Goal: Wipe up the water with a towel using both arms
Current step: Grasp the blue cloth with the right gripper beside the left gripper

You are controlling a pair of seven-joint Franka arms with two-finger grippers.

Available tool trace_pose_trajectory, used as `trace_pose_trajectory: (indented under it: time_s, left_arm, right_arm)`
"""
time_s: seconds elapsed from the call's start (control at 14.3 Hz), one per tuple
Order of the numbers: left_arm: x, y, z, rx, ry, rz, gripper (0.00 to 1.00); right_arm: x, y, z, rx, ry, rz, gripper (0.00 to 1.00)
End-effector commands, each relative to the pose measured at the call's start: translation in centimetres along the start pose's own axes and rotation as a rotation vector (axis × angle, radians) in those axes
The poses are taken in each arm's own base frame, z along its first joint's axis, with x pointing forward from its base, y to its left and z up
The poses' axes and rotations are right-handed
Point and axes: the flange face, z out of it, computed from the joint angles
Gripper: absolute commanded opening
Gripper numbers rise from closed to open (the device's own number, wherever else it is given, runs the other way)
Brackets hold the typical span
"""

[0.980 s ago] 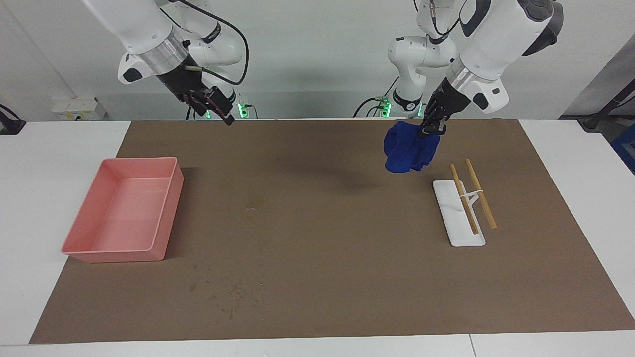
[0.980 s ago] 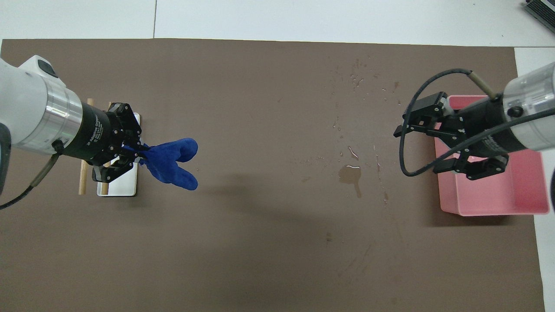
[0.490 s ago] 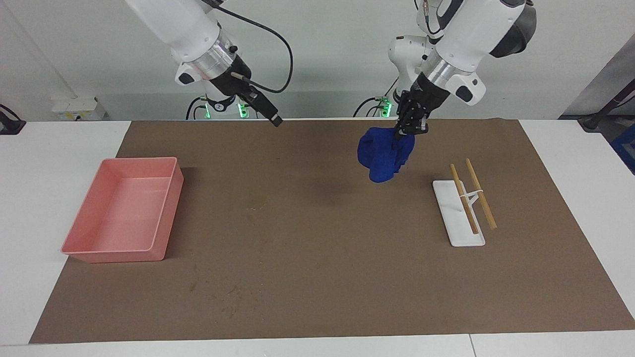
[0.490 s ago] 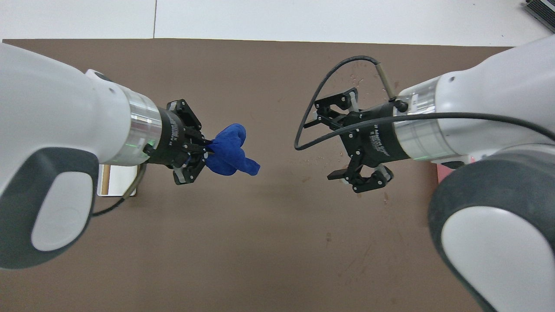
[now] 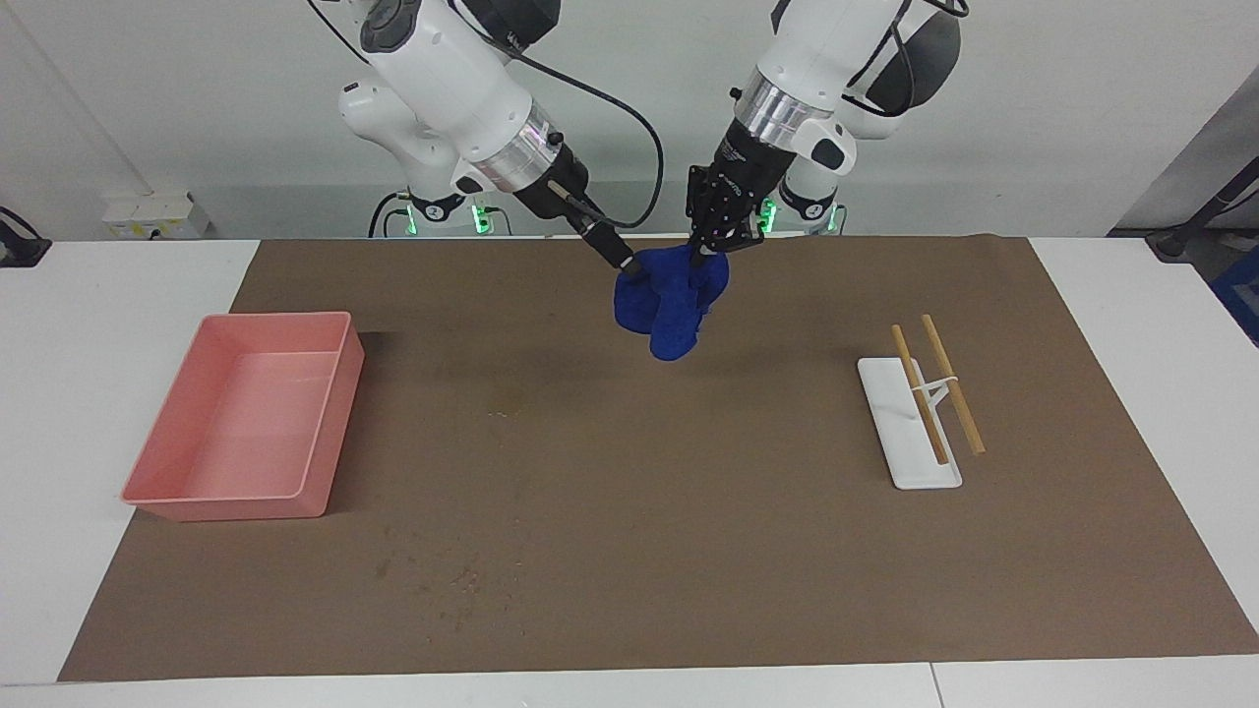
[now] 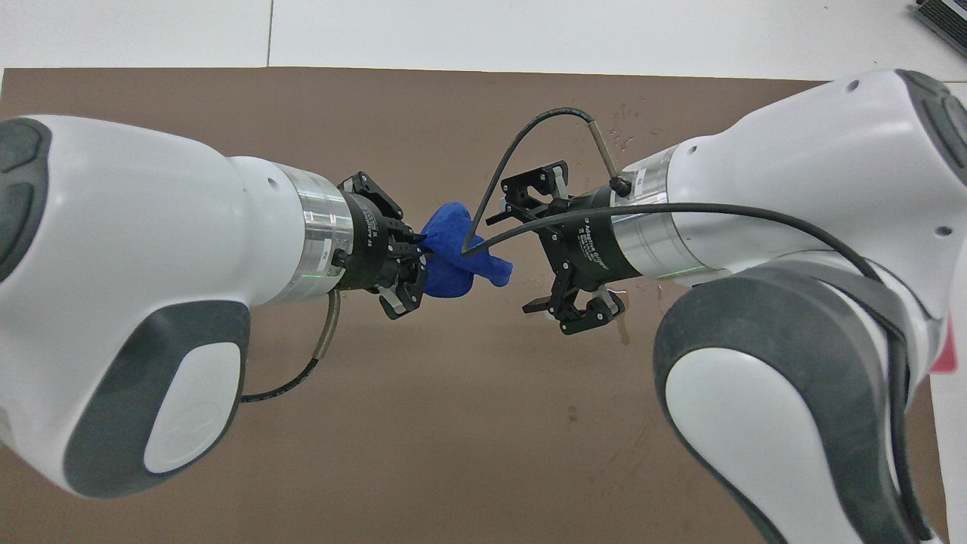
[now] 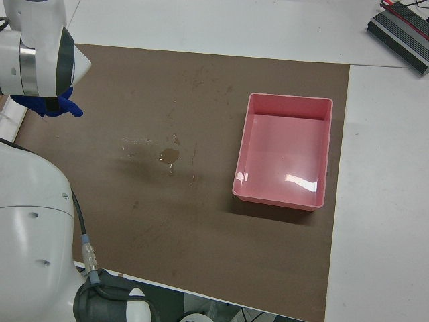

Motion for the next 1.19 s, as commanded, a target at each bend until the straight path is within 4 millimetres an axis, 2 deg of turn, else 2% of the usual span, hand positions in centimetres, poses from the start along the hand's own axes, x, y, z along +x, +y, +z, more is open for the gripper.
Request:
trace_pose_trajectory:
  time_s: [0.0,0.14,0.49,0.56,0.7,0.77,1.12]
  left_arm:
    - [-0.4,0.2,-0.5,-0.03,-0.049,-0.089,0.0]
    - [-0.8,-0.1,-0.7,-0.046,-0.065,-0.108,0.0]
    - [-2.6,-2.6,0.1,-0.037,-0.076,-0.083,0.0]
    - [-2.8,-3.0,0.3,-0.033,-0.073,-0.074,0.0]
    - [-2.9,-3.1,0.2,-0.034,-0.074,-0.069,0.0]
    - [-2.9,-3.1,0.3,-0.036,-0.076,-0.06,0.0]
    - [-2.8,-3.0,0.3,-0.062,-0.057,-0.041,0.0]
  right_arm:
    - [0.6,-0.2,0.8,0.031,-0.021,0.055,1.0]
    - [1.3,0.0,2.5,0.021,-0.02,0.08,1.0]
    - [2.4,-1.2,4.5,0.077,-0.049,0.128,1.0]
    - [2.2,-1.1,4.6,0.075,-0.05,0.126,0.94]
    - [1.9,-1.1,4.9,0.068,-0.053,0.122,0.07]
    - [1.9,-1.1,4.8,0.069,-0.052,0.116,0.0]
    - [2.2,-1.2,4.3,0.065,-0.053,0.127,0.0]
